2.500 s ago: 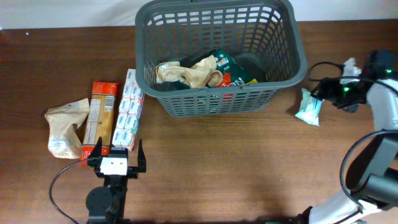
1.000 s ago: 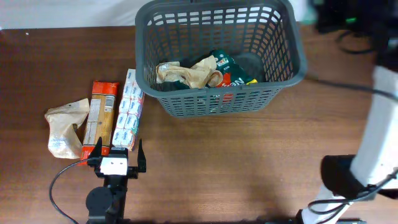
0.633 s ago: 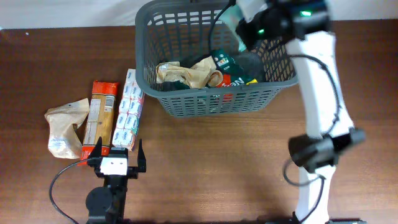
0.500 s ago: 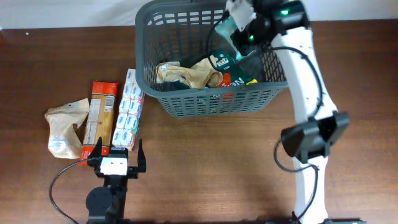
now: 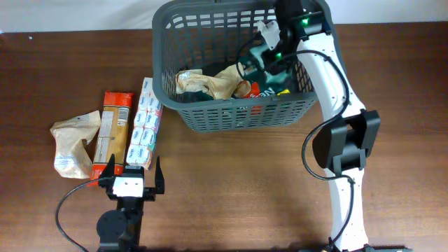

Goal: Pack container
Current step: 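Place the wipes packet into the basket and withdraw right arm, then reach the left gripper to the Kleenex tissue stack and grasp it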

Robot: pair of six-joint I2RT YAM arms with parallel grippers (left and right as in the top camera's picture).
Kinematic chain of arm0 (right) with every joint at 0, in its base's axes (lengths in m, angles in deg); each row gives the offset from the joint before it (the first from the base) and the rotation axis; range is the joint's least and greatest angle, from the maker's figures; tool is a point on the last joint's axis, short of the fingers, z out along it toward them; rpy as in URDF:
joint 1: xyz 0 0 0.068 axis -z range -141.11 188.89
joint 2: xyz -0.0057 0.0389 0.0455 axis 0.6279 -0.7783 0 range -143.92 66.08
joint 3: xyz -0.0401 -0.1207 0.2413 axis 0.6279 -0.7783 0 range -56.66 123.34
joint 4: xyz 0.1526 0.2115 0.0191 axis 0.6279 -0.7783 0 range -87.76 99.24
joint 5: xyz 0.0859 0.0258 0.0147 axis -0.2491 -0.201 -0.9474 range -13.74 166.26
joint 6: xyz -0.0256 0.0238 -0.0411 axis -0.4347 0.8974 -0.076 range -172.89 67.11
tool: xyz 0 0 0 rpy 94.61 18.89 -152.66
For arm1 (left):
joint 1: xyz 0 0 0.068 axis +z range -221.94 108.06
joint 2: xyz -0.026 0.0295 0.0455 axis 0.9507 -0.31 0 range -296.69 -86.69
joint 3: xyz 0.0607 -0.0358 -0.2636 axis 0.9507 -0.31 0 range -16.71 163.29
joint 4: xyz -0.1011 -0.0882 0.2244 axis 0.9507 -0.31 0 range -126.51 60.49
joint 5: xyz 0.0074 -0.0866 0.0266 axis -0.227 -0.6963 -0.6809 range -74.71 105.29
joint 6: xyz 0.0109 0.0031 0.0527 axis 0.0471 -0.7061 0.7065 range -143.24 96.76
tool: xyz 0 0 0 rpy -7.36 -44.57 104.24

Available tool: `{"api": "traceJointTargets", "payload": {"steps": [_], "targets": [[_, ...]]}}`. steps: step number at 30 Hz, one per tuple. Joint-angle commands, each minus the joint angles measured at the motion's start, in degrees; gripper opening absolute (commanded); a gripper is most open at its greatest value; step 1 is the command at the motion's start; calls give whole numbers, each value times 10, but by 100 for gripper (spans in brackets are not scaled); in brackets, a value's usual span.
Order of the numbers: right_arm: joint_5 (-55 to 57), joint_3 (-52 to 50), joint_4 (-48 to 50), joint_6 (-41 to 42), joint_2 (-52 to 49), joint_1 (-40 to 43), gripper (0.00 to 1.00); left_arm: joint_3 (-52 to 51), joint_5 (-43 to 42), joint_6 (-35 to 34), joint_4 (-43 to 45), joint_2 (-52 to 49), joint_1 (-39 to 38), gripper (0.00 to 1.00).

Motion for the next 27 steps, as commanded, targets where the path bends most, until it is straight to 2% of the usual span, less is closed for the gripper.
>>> {"api": "traceJointTargets", "payload": {"steps": [1,8,13,17,21,27], "targets": [[9,17,-7,21,39,2,82,-3,6,7,1,3,3,99],[9,80,-7,21,195,8,82,-3,6,7,1,3,3,99],[9,93,-6,34,301,57,79,-3,6,7,1,3,3,99],[9,93,-12,75,343,158,79,-3,6,7,1,3,3,99],[0,83,-28,155,345,294,82,-3,6,7,1,3,3,99],[-113,-26,-12,239,329,460,98,-3,6,7,12,3,3,99]]}}
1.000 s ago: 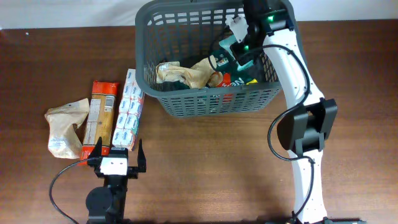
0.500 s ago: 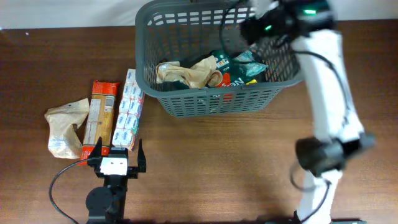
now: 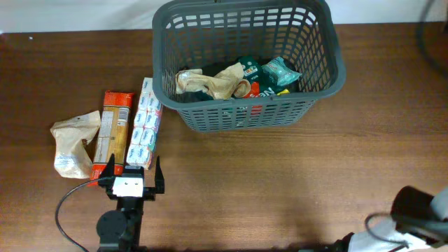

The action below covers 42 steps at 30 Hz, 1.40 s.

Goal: Pack container
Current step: 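Reach the left gripper to the Kleenex tissue stack and grasp it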

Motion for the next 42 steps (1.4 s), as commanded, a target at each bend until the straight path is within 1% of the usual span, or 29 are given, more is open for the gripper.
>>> {"api": "traceJointTargets", "payload": {"steps": [1,4,7,8,9,11,13,15,17,21,23,26,29,31,35,37,42], "targets": [[-99,-82,5,73,-29,79,100,-3,6,7,7,3,3,99],[-129,-160,13,73,-30,112,99,-3,6,7,17,3,3,99],[-129,-225,28,73,-30,122,99,2,7,7,73,3,3,99],[-129,-243,32,73,-30,122,99,9,21,3,91,3,3,99],[-128,-259,31,73,-30,121,99,24,52,-16,96,0,3,99],[-128,-290,31,73,-30,118,99,69,123,-61,66,-17,3,99],[-128,-316,31,73,-31,115,99,127,151,-81,4,-56,3,99],[-128,-335,31,73,-31,112,99,201,153,-84,-73,-125,3,99],[-128,-351,31,73,-32,110,99,275,153,-84,-132,-212,4,99],[-128,-361,32,73,-32,110,99,455,148,-83,-199,-424,8,99],[-128,-361,32,73,-32,110,99,549,120,-83,-239,-522,22,99],[-128,-361,32,73,-32,110,99,701,38,-83,-336,-670,55,99],[-128,-361,32,73,-32,110,99,813,0,-83,-411,-786,74,99],[-128,-361,32,73,-32,110,99,852,-12,-83,-431,-848,75,99],[-128,-361,32,73,-32,110,99,860,-82,-68,-441,-932,73,100],[-128,-361,32,73,-32,110,99,860,-94,-68,-459,-971,73,89],[-128,-361,32,73,-32,110,99,860,-93,-55,-497,-1057,73,89]]}}
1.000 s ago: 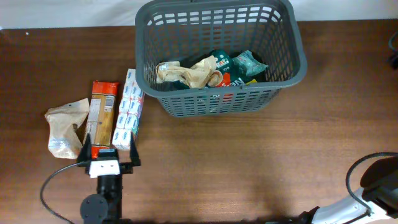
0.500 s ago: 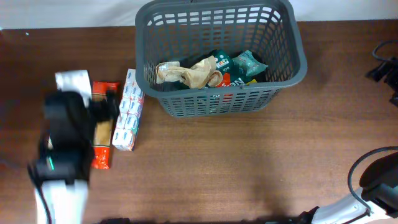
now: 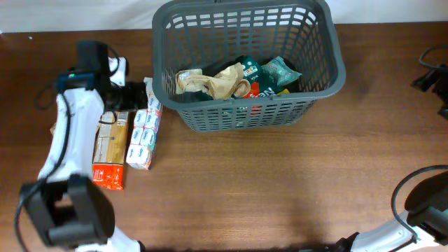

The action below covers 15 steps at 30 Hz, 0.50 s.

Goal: Pack container
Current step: 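Reach the left gripper to the Kleenex tissue stack and grasp it, then lift the tissue stack into the basket and release it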

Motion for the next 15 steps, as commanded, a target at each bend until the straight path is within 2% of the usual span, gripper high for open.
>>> {"api": "traceJointTargets", "payload": {"steps": [1,7,11,14,15], "targets": [[-5,-3,1,5,12,-3,99,6,-25,25,-15,-45,-3,89],[-5,-3,1,5,12,-3,99,6,-19,88,-33,-106,-31,89],[-5,-3,1,5,12,-3,99,6,29,88,-33,-135,-46,89],[-5,-3,1,5,12,-3,99,6,63,88,-34,-156,-52,75],[-5,-3,1,5,12,-3,99,6,70,88,-34,-160,-52,65]]}}
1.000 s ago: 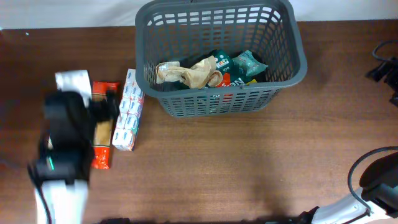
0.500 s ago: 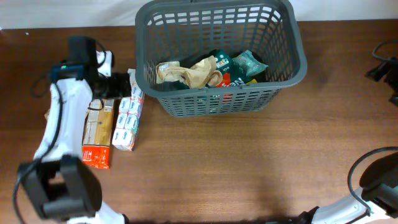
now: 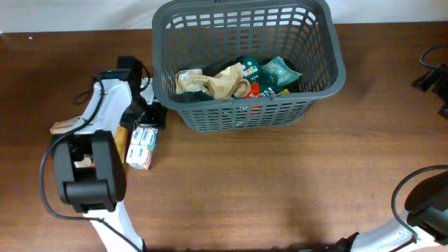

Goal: Pack container
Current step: 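Lift the tissue stack into the basket and release it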

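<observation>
A grey plastic basket (image 3: 318, 84) stands at the back and holds several snack packets, among them a teal one (image 3: 280, 69) and a crumpled brown bag (image 3: 210, 82). Left of it lies a long white-and-blue pack (image 3: 141, 145). My left gripper (image 3: 149, 115) is down over that pack's far end, its dark fingers either side of it, seemingly open. An orange box (image 3: 122, 140) and a brown paper bag (image 3: 63, 127) lie mostly hidden under the left arm. Of the right arm, only dark parts (image 3: 427, 77) show at the right edge, so its gripper's state is unclear.
The left arm (image 3: 87, 175) reaches up the left side of the brown wooden table (image 3: 280, 189). The basket's near-left corner (image 3: 168, 105) is close beside the left gripper. The right arm's base and cable (image 3: 420, 203) sit at the bottom right.
My left gripper has moved right and nearer, from beside the orange box's far end to over the far end of the white-and-blue pack. The arm now covers most of the box and paper bag.
First my right gripper was inside the basket over the packets and the left arm rested folded at the front. Then the right arm was out of the basket, a teal packet lying there. Later the left arm reached the items on the left; now it is at the pack.
</observation>
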Robot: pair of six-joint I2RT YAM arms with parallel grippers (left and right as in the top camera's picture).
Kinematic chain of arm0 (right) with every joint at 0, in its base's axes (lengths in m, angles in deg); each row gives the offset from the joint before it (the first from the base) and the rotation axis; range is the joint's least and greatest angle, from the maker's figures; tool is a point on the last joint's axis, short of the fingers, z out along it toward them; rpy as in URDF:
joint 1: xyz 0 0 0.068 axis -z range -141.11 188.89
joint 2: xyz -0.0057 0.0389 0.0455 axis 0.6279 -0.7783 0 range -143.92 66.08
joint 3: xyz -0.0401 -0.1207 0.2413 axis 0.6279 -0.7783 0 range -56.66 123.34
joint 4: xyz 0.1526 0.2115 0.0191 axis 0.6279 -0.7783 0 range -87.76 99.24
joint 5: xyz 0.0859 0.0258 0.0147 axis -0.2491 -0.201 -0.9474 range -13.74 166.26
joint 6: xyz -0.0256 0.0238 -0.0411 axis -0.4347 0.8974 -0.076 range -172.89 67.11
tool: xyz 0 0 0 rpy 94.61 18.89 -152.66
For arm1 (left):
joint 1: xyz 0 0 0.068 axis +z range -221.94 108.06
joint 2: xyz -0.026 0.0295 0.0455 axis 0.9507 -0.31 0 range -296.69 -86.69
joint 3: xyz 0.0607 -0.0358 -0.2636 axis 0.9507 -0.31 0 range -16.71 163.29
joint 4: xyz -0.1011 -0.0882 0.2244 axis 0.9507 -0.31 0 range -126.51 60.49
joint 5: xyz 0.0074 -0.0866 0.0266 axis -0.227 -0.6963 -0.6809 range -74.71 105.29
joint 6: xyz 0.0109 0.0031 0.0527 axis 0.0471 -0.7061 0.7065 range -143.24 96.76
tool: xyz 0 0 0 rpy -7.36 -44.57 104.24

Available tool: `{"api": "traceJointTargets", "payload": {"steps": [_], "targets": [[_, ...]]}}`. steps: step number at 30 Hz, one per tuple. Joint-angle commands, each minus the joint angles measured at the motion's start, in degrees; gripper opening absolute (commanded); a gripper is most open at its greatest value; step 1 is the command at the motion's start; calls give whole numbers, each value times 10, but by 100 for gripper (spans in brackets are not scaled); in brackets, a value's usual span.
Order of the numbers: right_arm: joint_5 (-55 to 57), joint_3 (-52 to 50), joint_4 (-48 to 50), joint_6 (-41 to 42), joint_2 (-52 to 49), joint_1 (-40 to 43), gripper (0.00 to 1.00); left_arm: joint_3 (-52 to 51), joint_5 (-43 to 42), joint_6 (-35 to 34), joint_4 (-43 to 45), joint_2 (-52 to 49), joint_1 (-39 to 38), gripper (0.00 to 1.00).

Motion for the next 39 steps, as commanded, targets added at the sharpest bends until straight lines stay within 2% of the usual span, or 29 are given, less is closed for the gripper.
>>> {"api": "traceJointTargets", "payload": {"steps": [1,3,4,5,10,14,19,21,28,29,31,34,37,39], "targets": [[-5,-3,2,4,12,-3,99,6,45,15,-2,-24,1,47],[-5,-3,2,4,12,-3,99,6,54,15,-2,-28,2,15],[-5,-3,2,4,12,-3,99,6,54,15,-2,-29,3,4],[-5,-3,2,4,12,-3,99,6,53,14,-2,-29,5,2],[-5,-3,2,4,12,-3,99,51,48,1,-33,-26,8,2],[-5,-3,2,4,12,-3,99,151,24,-1,-85,-26,9,2],[-5,-3,2,4,12,-3,99,334,-12,-87,-147,-26,23,1],[-5,-3,2,4,12,-3,99,413,-36,-90,-162,-26,26,2],[-5,-3,2,4,12,-3,99,654,-33,-111,-169,-26,12,2],[-5,-3,2,4,12,-3,99,683,-34,-103,-167,-26,7,2],[-5,-3,2,4,12,-3,99,738,-40,-41,-163,-26,-15,2],[-5,-3,2,4,12,-3,99,793,-40,83,-165,-26,-67,2],[-5,-3,2,4,12,-3,99,805,-40,212,-176,-26,-146,2],[-5,-3,2,4,12,-3,99,801,-41,264,-187,-31,-178,2]]}}
